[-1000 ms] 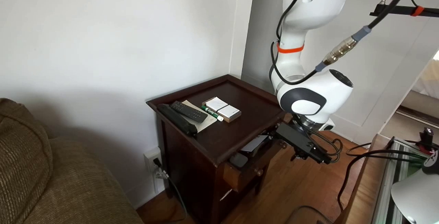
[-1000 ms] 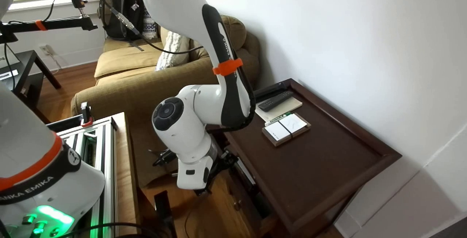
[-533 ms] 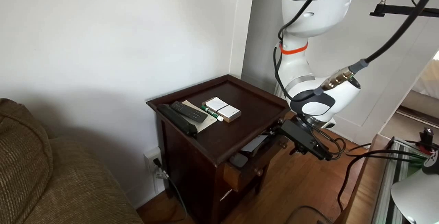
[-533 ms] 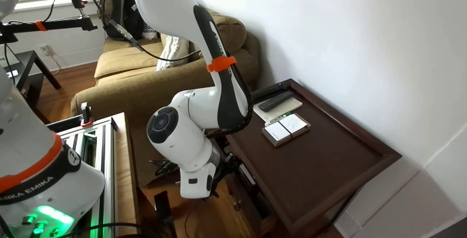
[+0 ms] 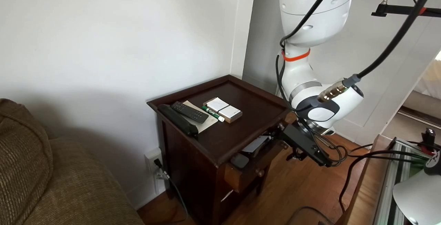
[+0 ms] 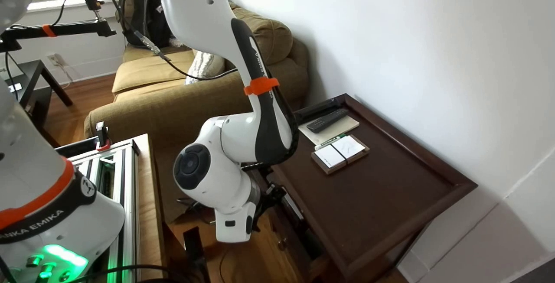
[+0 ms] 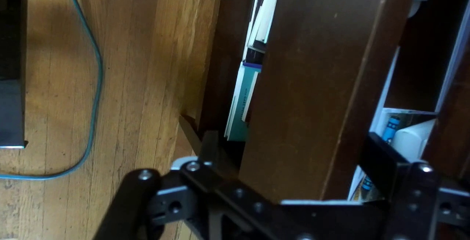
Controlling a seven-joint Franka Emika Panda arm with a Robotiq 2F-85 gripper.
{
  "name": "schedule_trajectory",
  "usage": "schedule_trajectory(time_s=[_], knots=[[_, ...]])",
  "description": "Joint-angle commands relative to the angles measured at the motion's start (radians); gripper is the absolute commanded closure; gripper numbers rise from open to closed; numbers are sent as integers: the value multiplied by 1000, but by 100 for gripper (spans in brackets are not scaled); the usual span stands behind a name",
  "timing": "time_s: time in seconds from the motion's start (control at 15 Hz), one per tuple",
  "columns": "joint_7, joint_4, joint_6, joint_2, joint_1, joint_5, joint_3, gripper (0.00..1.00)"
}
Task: Open the drawer and place the marker into it then close it
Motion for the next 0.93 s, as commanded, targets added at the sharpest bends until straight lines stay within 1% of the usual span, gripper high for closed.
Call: schedule_trajectory(time_s=[0.0, 0.13, 0.27, 0.47, 0.53, 0.73, 0.87], knots=[[-62, 20, -13, -3, -102, 0, 52, 31], [-72, 31, -12, -13, -143, 0, 83, 47], [-71, 29, -6, -28, -186, -1, 131, 63], [-49, 33, 21, -42, -243, -35, 178, 85], [-28, 32, 47, -55, -255, -52, 190, 88], [1, 34, 95, -69, -292, -89, 220, 89], [35, 34, 130, -75, -314, -145, 240, 90]])
